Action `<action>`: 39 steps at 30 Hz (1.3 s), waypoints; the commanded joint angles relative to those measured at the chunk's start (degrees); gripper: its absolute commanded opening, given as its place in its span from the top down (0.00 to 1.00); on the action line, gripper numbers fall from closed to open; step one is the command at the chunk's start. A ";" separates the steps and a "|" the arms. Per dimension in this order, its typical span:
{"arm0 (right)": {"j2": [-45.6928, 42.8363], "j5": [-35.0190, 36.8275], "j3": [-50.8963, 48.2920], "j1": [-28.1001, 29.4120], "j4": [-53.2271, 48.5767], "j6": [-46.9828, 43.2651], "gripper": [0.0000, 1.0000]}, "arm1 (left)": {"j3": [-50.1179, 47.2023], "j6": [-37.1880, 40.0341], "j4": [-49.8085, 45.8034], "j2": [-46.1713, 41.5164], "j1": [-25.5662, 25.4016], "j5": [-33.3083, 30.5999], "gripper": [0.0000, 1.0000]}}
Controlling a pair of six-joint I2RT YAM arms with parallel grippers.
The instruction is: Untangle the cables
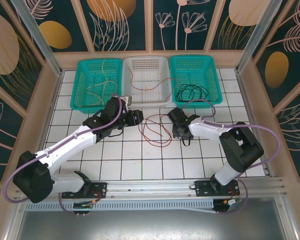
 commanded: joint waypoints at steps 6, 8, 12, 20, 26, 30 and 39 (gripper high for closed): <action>2.08 1.17 -2.84 -0.67 2.33 -0.11 0.88 | -0.26 -0.94 0.28 -1.48 -0.17 -0.36 0.54; 2.23 0.74 -3.52 -0.68 2.94 -0.28 0.91 | -0.17 -1.00 0.28 -1.69 -0.19 -0.32 0.54; 0.10 -0.99 -4.28 0.13 4.39 -1.57 1.00 | 0.36 -0.93 0.06 -1.97 -0.21 -0.03 0.54; -13.27 -4.24 0.02 11.03 6.25 -7.92 1.00 | 1.06 -2.89 3.97 -2.33 -0.21 4.75 0.51; -19.76 -5.96 6.24 15.85 5.26 -9.12 1.00 | 1.30 -7.03 8.03 -1.72 -0.21 8.76 0.50; -22.01 -7.88 7.65 16.99 6.47 -9.86 1.00 | -0.43 -12.16 13.74 -1.29 -0.21 12.51 0.48; -21.83 -8.07 10.25 19.36 7.27 -10.62 1.00 | -3.95 -22.63 24.46 1.62 -0.20 17.11 0.43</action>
